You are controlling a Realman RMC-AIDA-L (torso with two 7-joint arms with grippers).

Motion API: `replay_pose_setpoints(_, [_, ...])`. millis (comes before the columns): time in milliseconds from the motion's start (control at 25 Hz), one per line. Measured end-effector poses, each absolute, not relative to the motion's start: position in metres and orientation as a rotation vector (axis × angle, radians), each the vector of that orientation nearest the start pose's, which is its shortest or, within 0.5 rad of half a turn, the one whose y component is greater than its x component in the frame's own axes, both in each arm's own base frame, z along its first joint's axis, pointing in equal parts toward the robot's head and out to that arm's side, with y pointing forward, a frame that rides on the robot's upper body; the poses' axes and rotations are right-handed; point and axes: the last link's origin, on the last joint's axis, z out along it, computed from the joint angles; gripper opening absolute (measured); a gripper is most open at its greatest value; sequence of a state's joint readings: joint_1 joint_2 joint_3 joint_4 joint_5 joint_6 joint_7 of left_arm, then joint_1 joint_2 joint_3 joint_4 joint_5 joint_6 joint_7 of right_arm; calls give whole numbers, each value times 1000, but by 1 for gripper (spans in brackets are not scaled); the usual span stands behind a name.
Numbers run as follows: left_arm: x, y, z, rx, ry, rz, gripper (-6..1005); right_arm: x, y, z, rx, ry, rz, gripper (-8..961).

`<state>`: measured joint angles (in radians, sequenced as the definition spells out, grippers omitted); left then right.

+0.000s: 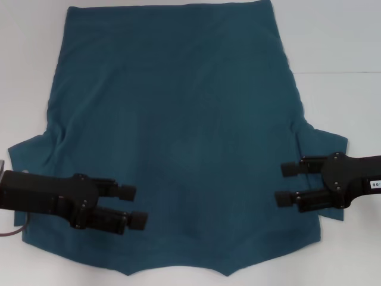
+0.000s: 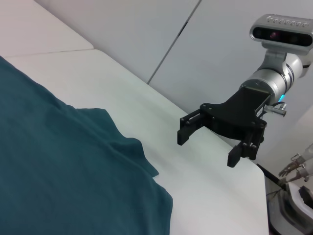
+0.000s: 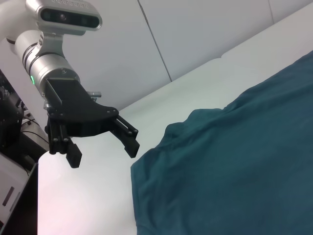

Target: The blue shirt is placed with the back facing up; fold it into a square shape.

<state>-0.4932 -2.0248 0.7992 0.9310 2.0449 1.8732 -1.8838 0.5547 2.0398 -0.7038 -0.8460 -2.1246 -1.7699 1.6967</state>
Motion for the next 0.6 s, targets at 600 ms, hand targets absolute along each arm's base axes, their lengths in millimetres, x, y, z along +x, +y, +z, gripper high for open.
replay_pose_setpoints(600, [-243, 305, 48, -2917, -1058, -601, 920, 246, 327, 36, -2863, 869, 592, 894])
